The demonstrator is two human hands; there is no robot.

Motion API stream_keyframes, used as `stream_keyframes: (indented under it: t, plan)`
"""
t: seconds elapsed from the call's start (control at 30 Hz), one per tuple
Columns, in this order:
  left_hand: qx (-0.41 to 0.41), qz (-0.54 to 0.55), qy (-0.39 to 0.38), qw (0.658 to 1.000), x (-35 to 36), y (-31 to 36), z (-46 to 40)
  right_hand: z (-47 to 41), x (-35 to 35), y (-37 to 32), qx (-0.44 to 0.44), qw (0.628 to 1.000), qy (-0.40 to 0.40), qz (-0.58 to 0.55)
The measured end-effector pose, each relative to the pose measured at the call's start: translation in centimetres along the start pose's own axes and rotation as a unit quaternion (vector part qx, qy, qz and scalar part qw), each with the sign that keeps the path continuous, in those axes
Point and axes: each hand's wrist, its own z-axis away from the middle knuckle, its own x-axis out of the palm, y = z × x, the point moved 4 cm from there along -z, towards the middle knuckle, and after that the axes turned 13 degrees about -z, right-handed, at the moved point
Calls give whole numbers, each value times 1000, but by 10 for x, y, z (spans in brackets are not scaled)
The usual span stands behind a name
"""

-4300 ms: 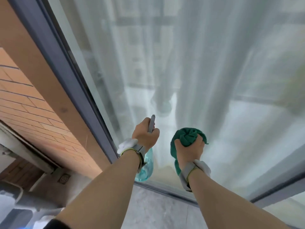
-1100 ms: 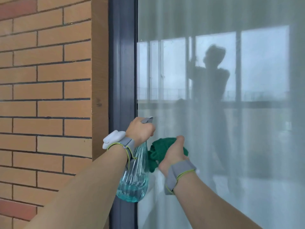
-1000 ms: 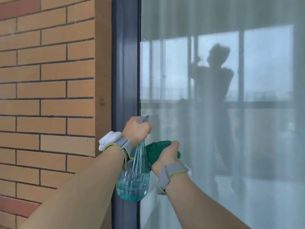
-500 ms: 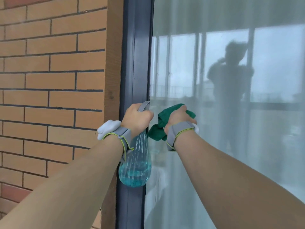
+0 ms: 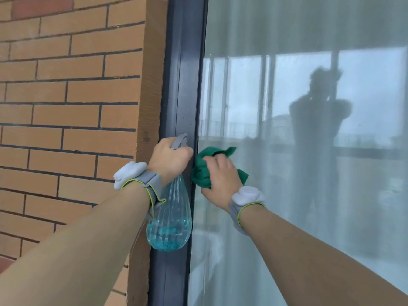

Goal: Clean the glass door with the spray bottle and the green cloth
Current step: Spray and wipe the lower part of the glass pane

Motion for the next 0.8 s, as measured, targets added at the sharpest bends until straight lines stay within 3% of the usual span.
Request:
stream_keyframes:
  t: [0.1, 0.33, 0.47, 0.63, 0.8]
  plan:
    - [6, -9, 14, 1000, -10, -2, -4, -9, 20, -5, -52, 988, -84, 122]
    - [2, -37, 53, 998, -28, -7, -10, -57, 8, -9, -73, 979, -48, 183]
    - [15, -46, 33, 998, -16, 0, -8, -83, -15, -6, -64, 979, -21, 191]
    - [16, -25, 4, 1000, 18, 7, -3, -96, -74, 21, 90, 978, 59, 178]
    - [13, -19, -5, 1000, 45, 16, 4, 6, -103, 74, 196, 960, 155, 127]
